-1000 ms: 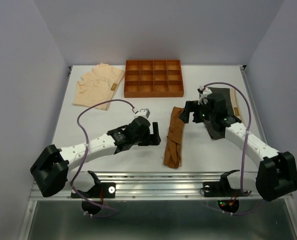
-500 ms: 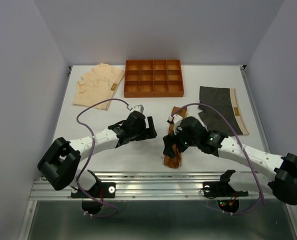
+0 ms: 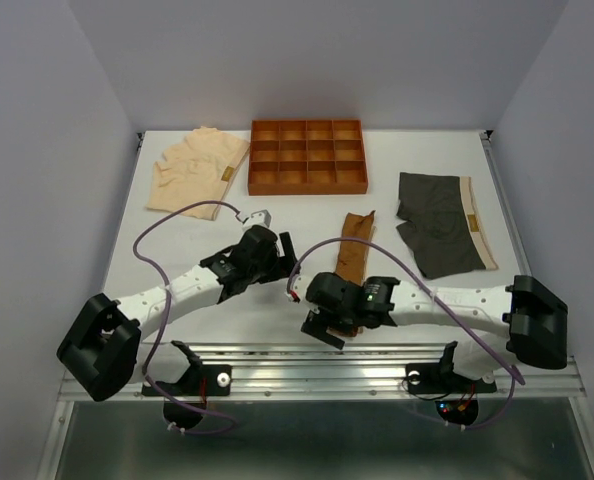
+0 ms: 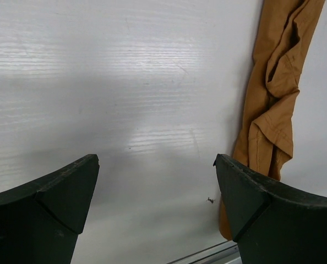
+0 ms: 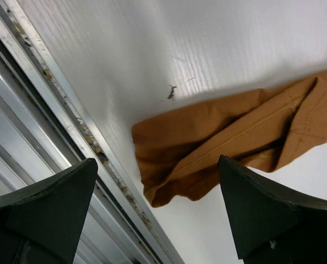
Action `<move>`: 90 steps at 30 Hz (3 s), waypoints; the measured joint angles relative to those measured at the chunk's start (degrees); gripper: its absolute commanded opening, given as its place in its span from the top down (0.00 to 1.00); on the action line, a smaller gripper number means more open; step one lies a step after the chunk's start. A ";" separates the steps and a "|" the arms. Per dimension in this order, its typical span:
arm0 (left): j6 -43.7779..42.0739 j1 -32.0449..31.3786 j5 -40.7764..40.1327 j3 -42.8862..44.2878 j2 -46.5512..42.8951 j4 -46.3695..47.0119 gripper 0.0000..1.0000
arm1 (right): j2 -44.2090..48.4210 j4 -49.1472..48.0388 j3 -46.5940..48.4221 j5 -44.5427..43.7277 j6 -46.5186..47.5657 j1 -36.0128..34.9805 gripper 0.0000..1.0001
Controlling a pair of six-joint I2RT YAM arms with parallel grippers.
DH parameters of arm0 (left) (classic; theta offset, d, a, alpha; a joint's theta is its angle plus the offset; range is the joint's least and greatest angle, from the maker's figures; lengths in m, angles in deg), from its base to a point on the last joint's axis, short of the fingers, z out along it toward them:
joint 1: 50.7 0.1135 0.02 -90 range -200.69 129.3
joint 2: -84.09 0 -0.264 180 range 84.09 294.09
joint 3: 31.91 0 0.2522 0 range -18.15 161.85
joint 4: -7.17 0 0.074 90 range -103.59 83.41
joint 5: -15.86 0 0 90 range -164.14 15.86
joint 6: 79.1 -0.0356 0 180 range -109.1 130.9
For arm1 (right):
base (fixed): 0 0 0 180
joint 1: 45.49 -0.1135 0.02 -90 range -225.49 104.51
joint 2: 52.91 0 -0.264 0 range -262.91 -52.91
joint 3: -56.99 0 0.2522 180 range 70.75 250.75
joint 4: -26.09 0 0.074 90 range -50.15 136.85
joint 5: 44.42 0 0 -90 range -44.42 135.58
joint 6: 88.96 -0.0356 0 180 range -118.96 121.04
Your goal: Roll the underwear
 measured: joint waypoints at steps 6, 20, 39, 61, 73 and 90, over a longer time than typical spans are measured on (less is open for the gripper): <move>-0.02 2.80 -1.25 -1.22 -1.86 -1.90 0.01 | -2.08 3.26 2.40 -3.98 2.91 -0.46 0.12; -0.68 4.09 -1.16 -1.60 -0.85 -2.36 0.01 | -10.80 7.34 3.30 -0.46 6.60 -1.36 0.26; -1.77 4.81 -1.09 -1.62 -3.58 -4.28 0.01 | -13.25 2.16 3.32 2.40 7.74 -1.75 0.90; 4.46 5.40 3.74 -8.59 -14.71 -7.10 0.01 | -13.75 -12.20 3.54 43.41 -2.03 17.99 0.99; 6.75 5.29 11.37 -14.36 -15.98 -4.33 0.01 | -24.76 -18.12 3.87 56.65 -10.58 26.84 0.99; 4.66 4.42 20.83 -17.22 -13.49 14.25 0.11 | -28.48 -20.04 5.84 63.17 -18.14 30.56 0.99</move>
